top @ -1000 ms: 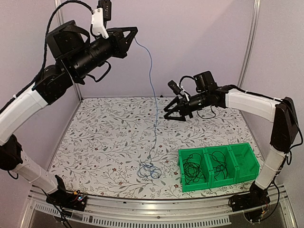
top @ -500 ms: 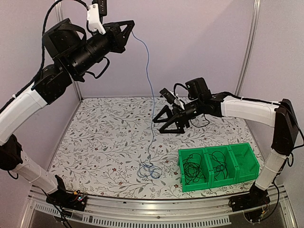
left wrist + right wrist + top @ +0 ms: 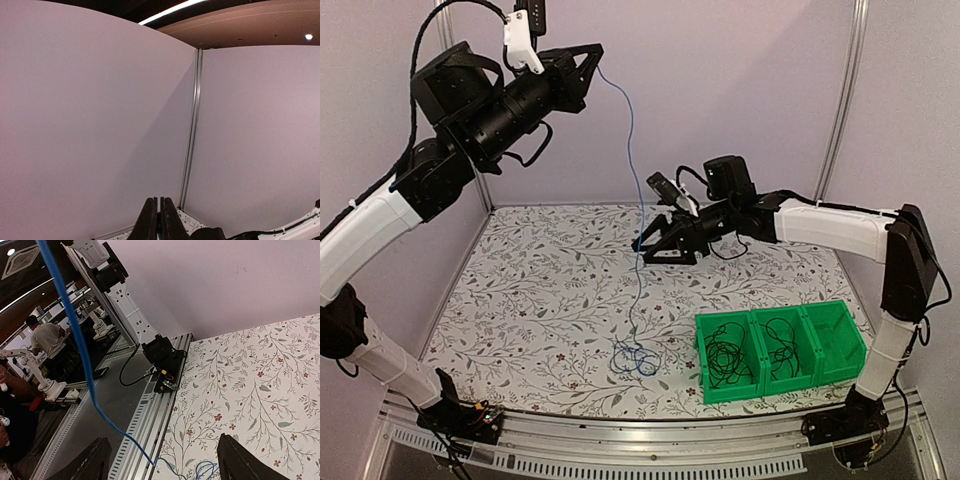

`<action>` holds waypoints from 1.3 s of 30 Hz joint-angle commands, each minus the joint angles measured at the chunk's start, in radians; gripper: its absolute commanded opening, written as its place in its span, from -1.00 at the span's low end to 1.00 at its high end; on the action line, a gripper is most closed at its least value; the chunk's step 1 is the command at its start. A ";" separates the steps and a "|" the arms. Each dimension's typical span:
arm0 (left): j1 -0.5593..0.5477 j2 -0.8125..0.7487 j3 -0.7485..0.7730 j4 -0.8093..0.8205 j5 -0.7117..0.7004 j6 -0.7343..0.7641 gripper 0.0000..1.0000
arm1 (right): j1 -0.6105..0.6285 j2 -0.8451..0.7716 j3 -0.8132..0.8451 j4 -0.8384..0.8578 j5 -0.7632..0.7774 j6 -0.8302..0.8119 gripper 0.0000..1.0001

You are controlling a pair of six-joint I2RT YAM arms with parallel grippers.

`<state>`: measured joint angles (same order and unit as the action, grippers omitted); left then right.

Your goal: Untangle the cables

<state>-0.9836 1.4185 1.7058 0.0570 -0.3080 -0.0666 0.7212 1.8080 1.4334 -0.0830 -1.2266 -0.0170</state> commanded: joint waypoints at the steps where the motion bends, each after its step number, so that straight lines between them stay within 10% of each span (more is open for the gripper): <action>1: -0.011 -0.016 -0.018 0.039 -0.018 0.017 -1.00 | 0.014 0.038 0.052 0.061 -0.032 0.093 0.50; 7: -0.011 -0.027 -0.035 0.044 -0.027 0.019 -1.00 | 0.023 0.035 0.062 0.074 -0.072 0.131 0.29; 16: -0.011 -0.053 -0.090 0.051 -0.042 0.015 -1.00 | 0.022 0.019 0.102 0.050 -0.069 0.127 -1.00; 19: -0.012 -0.083 -0.161 0.015 -0.026 0.019 -1.00 | 0.020 0.008 0.172 -0.071 0.022 0.041 -1.00; 24: -0.016 -0.185 -0.540 0.063 0.060 0.006 -0.03 | 0.014 0.010 0.283 -0.191 0.162 -0.084 -1.00; 32: -0.062 -0.248 -1.060 0.394 0.123 -0.028 0.21 | 0.006 0.054 0.408 -0.264 0.214 -0.128 -1.00; 39: -0.061 0.054 -1.064 0.603 -0.052 0.013 0.26 | 0.007 0.091 0.475 -0.294 0.197 -0.108 -1.00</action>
<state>-1.0348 1.3373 0.5961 0.4450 -0.2478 -0.0788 0.7319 1.8729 1.8748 -0.3351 -1.0370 -0.1204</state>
